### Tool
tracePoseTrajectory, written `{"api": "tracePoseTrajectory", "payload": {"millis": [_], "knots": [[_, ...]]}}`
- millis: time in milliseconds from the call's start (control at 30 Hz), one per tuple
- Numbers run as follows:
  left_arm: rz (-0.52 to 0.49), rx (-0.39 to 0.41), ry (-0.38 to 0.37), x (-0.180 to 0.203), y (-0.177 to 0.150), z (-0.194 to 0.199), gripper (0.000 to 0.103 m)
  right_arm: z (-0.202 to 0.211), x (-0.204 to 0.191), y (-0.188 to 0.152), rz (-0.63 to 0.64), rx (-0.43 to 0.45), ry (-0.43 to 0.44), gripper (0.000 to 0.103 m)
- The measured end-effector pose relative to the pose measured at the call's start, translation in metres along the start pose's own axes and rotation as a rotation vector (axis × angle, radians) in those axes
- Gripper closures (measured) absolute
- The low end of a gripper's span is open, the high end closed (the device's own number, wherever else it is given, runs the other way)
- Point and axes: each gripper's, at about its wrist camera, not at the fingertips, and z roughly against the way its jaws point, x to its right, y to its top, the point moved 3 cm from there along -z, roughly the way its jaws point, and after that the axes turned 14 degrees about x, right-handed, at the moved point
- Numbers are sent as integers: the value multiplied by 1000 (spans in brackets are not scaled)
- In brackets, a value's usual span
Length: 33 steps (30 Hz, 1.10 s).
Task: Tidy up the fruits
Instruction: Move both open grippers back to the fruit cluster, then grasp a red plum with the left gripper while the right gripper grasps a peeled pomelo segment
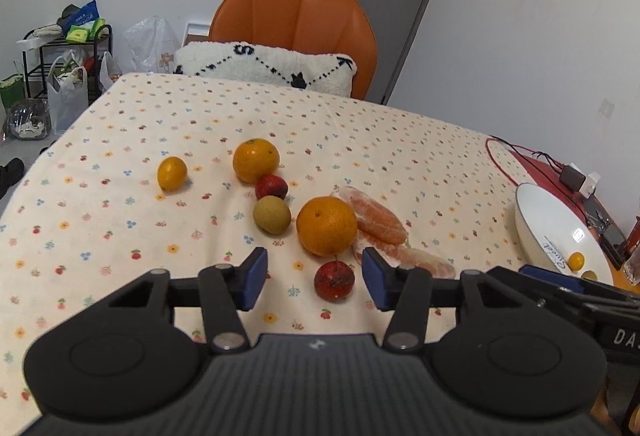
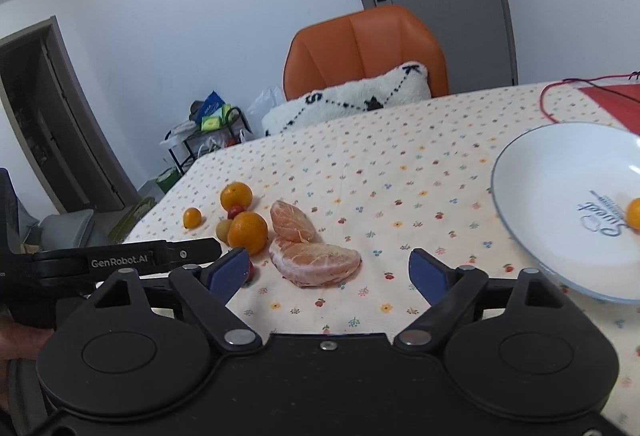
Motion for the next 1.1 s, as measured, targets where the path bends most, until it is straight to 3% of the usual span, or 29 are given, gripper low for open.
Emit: {"api": "tracePoseTrajectory", "payload": {"millis": [167, 533, 633, 1100], "knots": [[8, -24, -25, -1, -7, -14, 59, -21, 1, -4, 2, -31, 4, 25], [-90, -27, -56, 10, -17, -13, 66, -50, -2, -7, 21, -61, 9, 26], [-82, -19, -41, 6, -17, -14, 80, -58, -4, -8, 21, -66, 19, 26], [-12, 24, -18, -19, 2, 5, 81, -70, -20, -15, 73, -77, 45, 35]]}}
